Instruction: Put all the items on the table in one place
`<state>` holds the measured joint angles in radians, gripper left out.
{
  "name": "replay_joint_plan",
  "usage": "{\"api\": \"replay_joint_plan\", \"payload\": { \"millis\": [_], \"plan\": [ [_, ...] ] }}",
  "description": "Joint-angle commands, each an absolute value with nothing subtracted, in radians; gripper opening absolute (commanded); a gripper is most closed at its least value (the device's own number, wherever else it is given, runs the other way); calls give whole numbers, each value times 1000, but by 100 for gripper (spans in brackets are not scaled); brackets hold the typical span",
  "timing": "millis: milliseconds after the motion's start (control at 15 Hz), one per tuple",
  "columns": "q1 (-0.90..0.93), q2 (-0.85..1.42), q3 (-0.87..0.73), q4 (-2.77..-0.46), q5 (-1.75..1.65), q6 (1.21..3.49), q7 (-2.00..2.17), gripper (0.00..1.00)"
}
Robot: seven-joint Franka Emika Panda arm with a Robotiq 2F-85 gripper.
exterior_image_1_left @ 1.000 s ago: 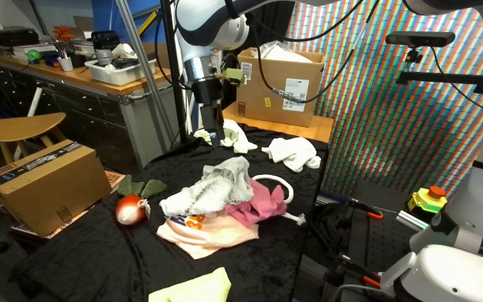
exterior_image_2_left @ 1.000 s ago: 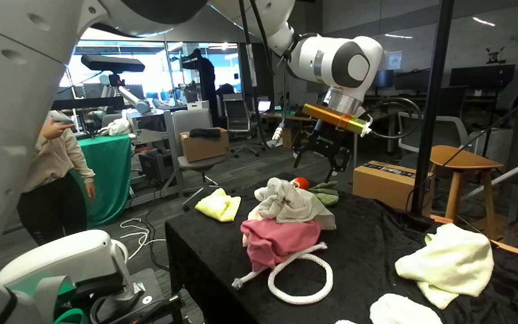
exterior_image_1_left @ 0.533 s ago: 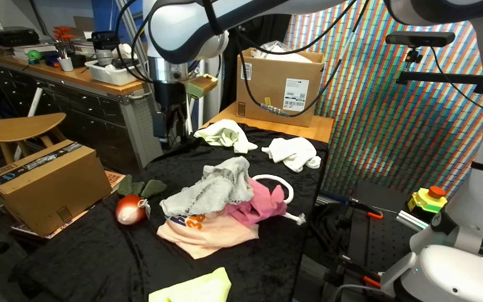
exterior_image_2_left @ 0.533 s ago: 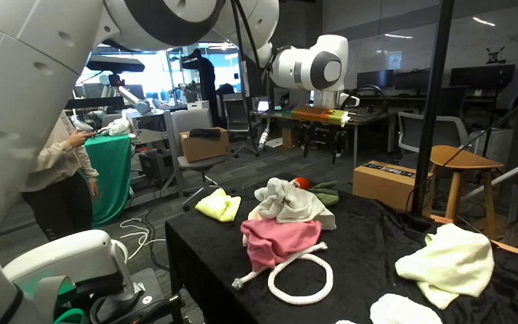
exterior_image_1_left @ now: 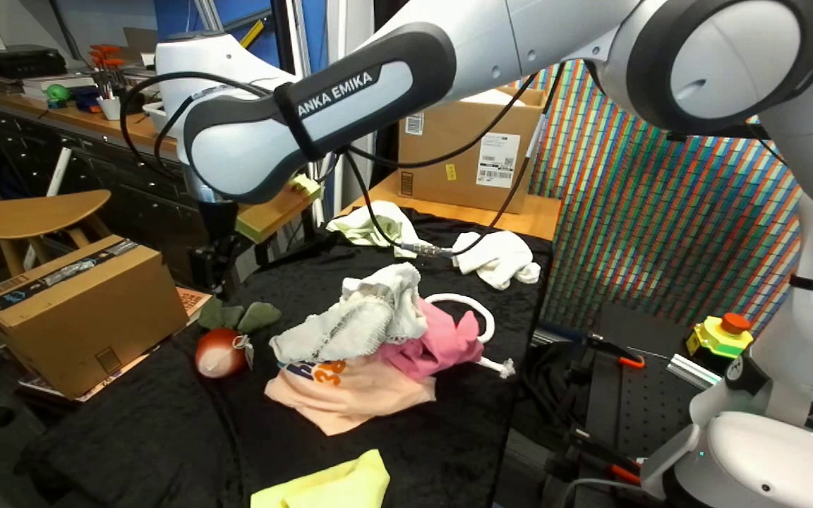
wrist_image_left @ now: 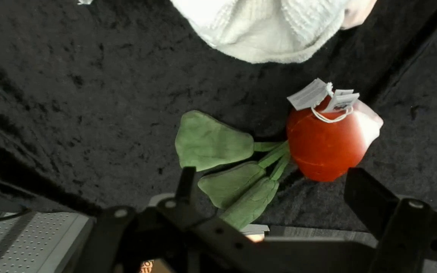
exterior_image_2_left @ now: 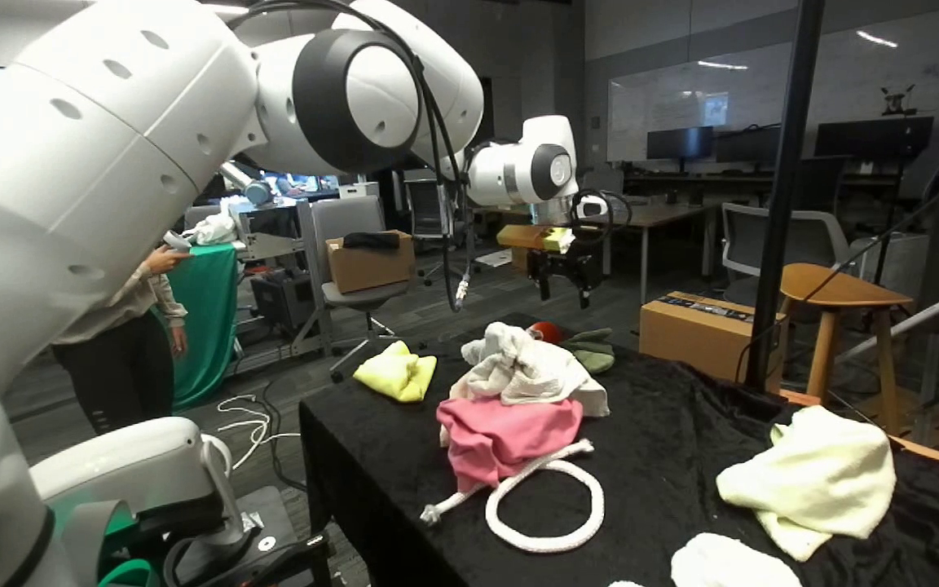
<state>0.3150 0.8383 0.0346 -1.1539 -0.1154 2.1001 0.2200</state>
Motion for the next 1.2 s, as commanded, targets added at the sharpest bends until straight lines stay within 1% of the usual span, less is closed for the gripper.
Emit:
{"api": "replay_joint_plan", "payload": {
  "millis": [0,200,467,867,1133],
  "plan": [
    [373,981,-19,-935,-153,2029,351,100],
    [381,1065,-22,-811,-130,1926,386,100],
    [354,1140,24,-699,-89,1828,324,100],
    [337,1200,99,-601,-35,1807,131,100],
    [337,1251,121,-541,-3,1800,68,100]
  ]
}}
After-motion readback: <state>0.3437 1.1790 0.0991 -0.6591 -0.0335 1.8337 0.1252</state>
